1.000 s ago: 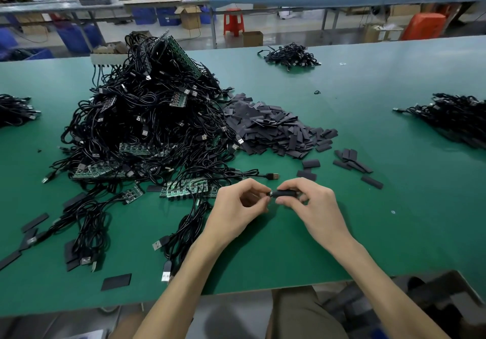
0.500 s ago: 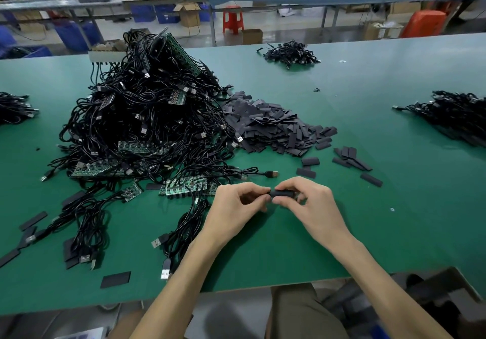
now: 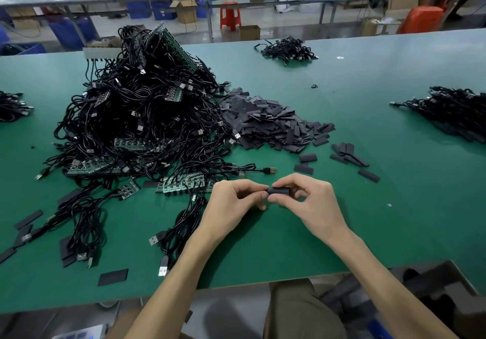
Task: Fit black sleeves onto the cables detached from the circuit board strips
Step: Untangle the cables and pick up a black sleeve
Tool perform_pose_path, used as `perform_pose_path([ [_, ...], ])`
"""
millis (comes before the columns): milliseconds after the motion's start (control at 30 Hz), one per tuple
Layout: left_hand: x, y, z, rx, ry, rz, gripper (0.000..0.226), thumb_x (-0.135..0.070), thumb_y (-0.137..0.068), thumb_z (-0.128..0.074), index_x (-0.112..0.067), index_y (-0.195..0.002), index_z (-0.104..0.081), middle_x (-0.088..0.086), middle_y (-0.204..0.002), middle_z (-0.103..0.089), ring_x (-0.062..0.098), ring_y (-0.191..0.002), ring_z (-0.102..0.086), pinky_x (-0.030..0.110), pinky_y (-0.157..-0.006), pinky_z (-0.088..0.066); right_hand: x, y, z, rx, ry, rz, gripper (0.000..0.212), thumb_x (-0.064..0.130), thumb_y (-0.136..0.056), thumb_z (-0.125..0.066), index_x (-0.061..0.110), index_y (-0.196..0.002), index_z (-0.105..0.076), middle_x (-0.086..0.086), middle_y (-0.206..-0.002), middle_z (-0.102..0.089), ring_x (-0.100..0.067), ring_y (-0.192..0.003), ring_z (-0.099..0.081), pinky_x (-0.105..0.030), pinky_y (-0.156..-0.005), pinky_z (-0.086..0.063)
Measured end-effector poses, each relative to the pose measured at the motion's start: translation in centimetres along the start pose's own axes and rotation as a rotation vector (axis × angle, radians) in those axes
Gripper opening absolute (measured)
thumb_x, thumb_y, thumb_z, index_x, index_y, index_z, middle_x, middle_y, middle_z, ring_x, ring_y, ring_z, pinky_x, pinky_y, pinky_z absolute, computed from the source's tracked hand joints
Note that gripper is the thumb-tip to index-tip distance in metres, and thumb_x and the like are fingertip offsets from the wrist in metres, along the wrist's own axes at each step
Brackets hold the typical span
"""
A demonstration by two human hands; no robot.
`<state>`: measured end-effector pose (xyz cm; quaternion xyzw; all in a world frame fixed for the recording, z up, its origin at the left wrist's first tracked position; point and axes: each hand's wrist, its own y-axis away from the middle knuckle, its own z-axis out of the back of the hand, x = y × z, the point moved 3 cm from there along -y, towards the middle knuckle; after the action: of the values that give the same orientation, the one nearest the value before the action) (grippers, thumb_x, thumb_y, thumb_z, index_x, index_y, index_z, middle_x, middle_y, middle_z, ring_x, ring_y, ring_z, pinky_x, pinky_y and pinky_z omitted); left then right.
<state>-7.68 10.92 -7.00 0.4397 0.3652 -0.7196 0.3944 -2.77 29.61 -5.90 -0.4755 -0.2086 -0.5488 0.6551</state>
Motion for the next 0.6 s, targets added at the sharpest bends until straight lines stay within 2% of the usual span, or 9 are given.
perform_pose_path([
  [133, 0.10, -0.07, -0.16, -0.002, -0.038, -0.009, 0.011, -0.022, -0.094, -0.073, -0.025, -0.102, -0.079, -0.007, -0.074, -0.077, 0.013, -0.076, -0.075, 0.029, -0.080, -0.058, -0.15, 0.21, 0.07, -0.018, -0.066, -0.038, 0.020, 0.034, -0.075, -0.090, 0.032, -0.090, -0.076, 0.017, -0.081, -0.072, -0.014, -0.067, -0.068, -0.038, -0.064, -0.060],
  [200, 0.08, -0.10, -0.19, -0.001, -0.075, -0.024, 0.009, -0.022, -0.094, -0.072, -0.027, -0.098, -0.079, -0.010, -0.073, -0.076, 0.007, -0.075, -0.074, 0.022, -0.076, -0.056, -0.18, 0.25, 0.06, -0.020, -0.083, -0.042, 0.021, 0.038, -0.075, -0.089, 0.033, -0.090, -0.076, 0.014, -0.077, -0.072, -0.015, -0.060, -0.067, -0.036, -0.060, -0.060],
  [267, 0.00, -0.06, -0.18, 0.009, -0.086, -0.033, 0.010, -0.020, -0.094, -0.072, -0.027, -0.096, -0.079, -0.011, -0.073, -0.076, 0.005, -0.074, -0.074, 0.019, -0.075, -0.054, -0.11, 0.28, 0.11, -0.021, -0.096, -0.037, 0.021, 0.043, -0.074, -0.087, 0.034, -0.090, -0.075, 0.011, -0.074, -0.071, -0.014, -0.054, -0.066, -0.027, -0.056, -0.056],
  [367, -0.14, -0.02, -0.15, 0.024, -0.101, -0.034, 0.009, -0.017, -0.094, -0.072, -0.022, -0.097, -0.080, -0.010, -0.073, -0.076, 0.006, -0.074, -0.074, 0.020, -0.075, -0.055, 0.00, 0.35, 0.12, -0.012, -0.119, -0.044, 0.023, 0.047, -0.073, -0.085, 0.034, -0.088, -0.074, 0.007, -0.072, -0.072, -0.016, -0.050, -0.066, -0.024, -0.053, -0.055],
  [600, -0.35, 0.03, -0.18, 0.050, -0.111, -0.038, 0.010, -0.016, -0.095, -0.071, -0.016, -0.097, -0.081, -0.007, -0.073, -0.076, 0.008, -0.074, -0.074, 0.027, -0.078, -0.058, -0.05, 0.44, -0.05, 0.012, -0.127, -0.059, 0.018, 0.038, -0.075, -0.087, 0.036, -0.087, -0.073, 0.009, -0.073, -0.073, -0.014, -0.050, -0.067, -0.023, -0.053, -0.056],
])
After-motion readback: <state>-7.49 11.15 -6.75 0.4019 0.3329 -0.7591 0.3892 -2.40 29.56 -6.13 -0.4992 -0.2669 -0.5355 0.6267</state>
